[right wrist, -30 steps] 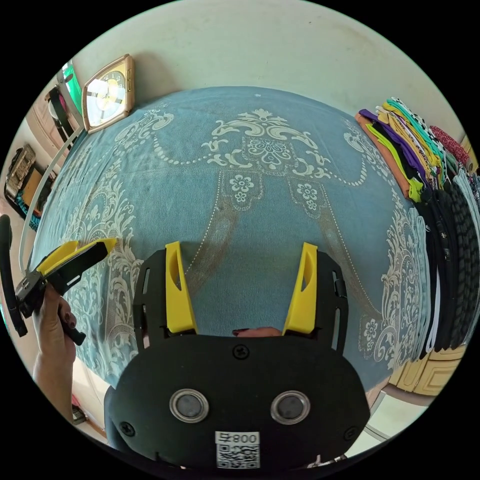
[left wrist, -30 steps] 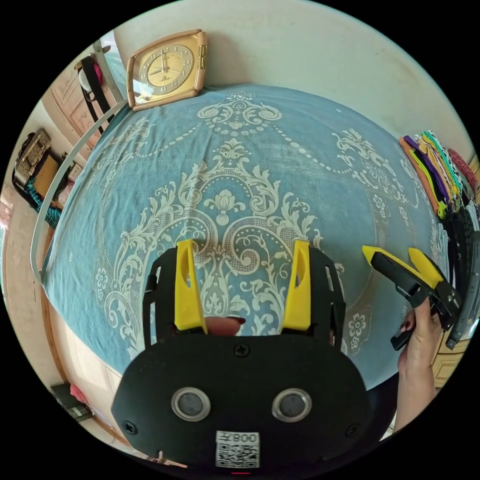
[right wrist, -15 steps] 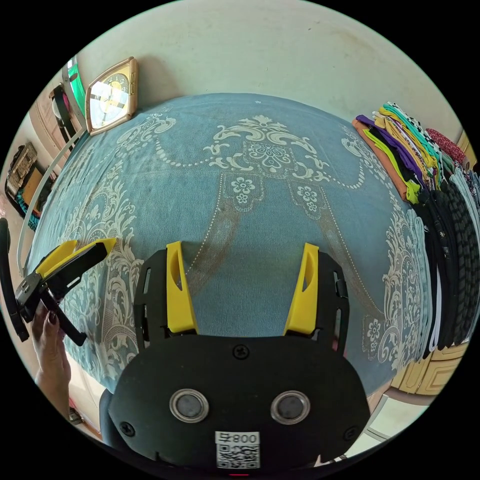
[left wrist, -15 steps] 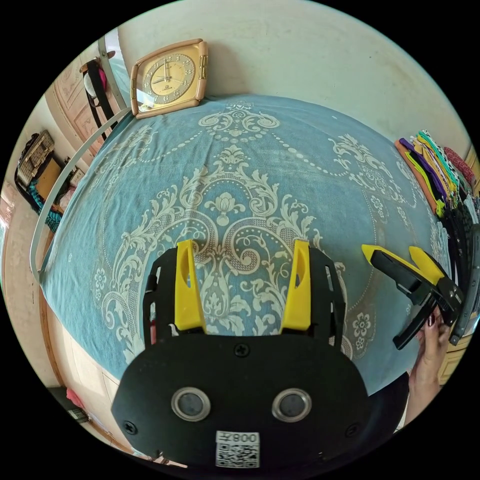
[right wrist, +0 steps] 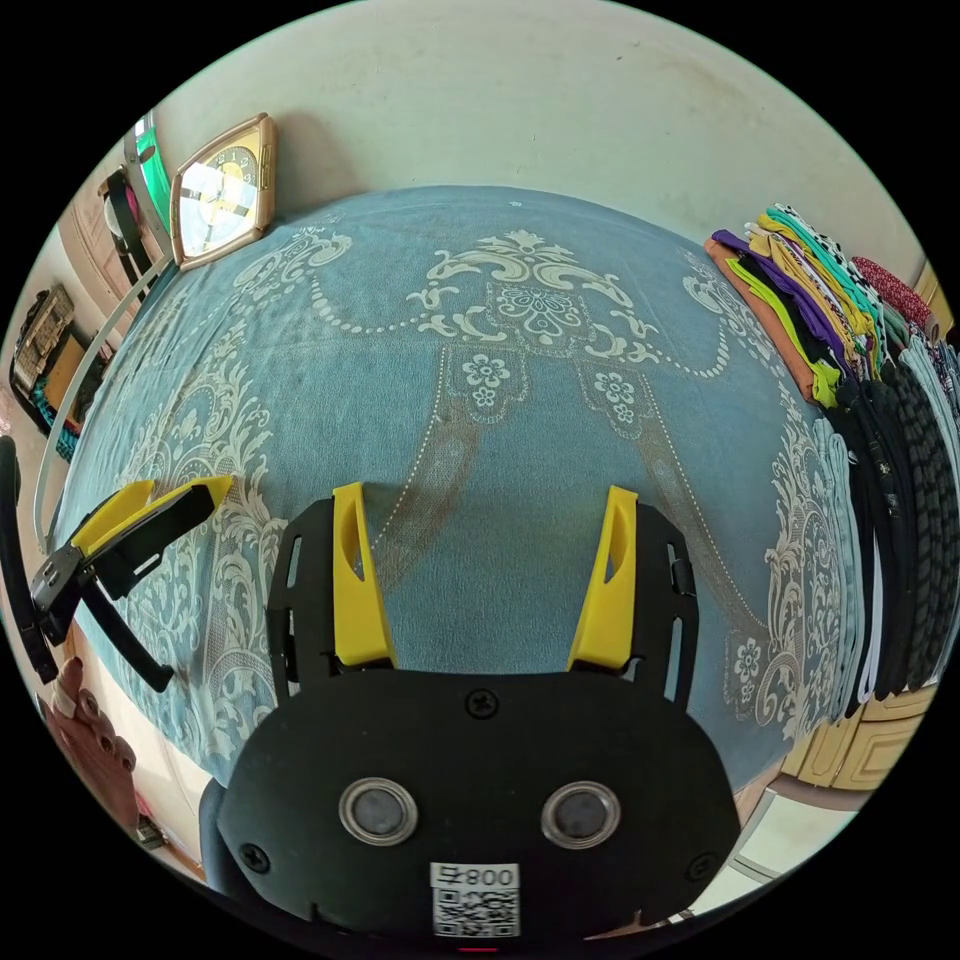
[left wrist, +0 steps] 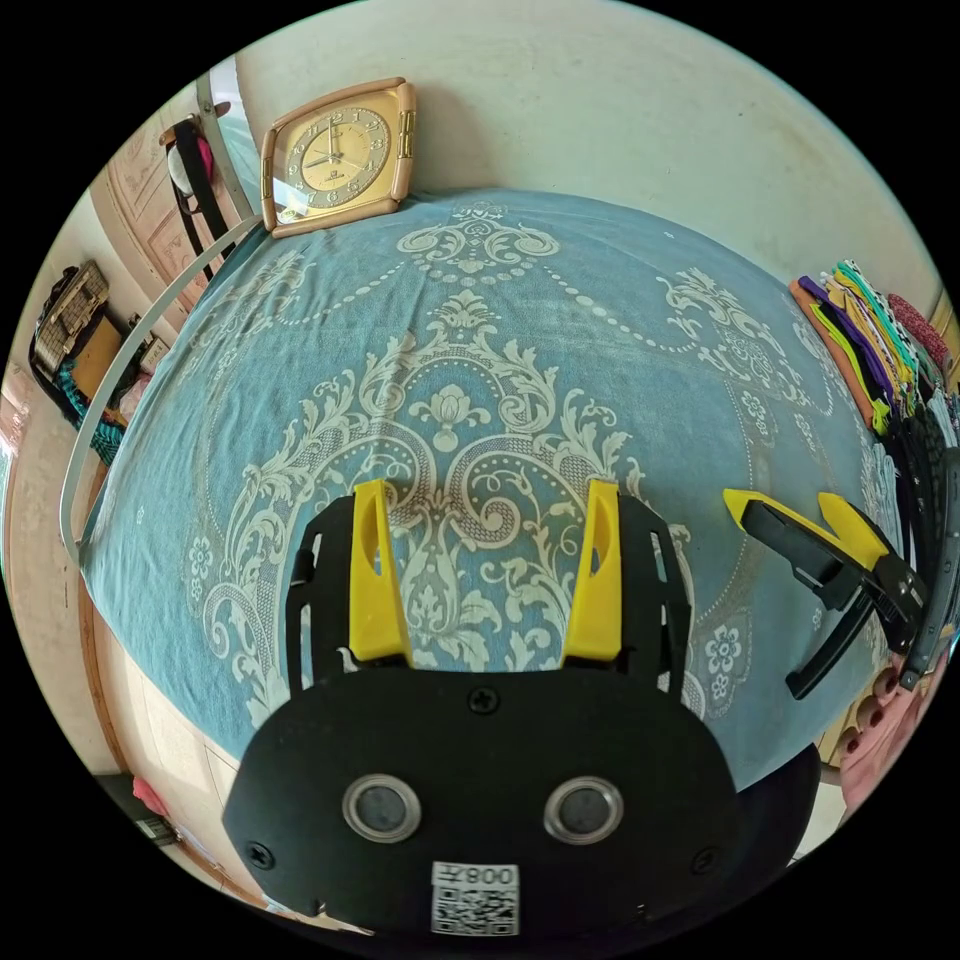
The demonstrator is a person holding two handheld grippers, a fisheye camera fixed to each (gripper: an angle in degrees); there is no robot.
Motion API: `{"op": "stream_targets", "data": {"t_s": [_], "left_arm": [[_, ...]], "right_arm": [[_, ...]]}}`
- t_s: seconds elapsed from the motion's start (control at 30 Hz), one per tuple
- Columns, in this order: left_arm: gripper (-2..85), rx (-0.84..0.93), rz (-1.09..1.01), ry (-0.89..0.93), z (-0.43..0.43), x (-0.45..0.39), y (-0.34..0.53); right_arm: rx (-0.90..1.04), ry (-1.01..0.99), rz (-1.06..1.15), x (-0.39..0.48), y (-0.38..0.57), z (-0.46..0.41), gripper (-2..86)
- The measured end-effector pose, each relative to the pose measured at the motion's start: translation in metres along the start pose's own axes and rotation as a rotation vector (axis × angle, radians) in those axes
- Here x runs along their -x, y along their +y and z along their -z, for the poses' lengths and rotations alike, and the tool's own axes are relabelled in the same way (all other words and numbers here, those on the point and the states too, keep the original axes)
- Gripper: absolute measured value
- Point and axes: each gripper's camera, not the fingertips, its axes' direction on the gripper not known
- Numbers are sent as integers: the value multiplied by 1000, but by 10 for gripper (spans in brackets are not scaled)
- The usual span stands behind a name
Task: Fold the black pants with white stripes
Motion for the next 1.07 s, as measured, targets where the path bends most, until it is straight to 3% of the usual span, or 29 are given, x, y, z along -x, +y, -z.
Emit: {"op": "stream_targets", "data": {"t_s": [1.07], "left_arm": [[254, -3, -1, -2, -15, -9, -8]], "right_arm": [[-1, 7, -1, 8, -30, -4, 312]]}}
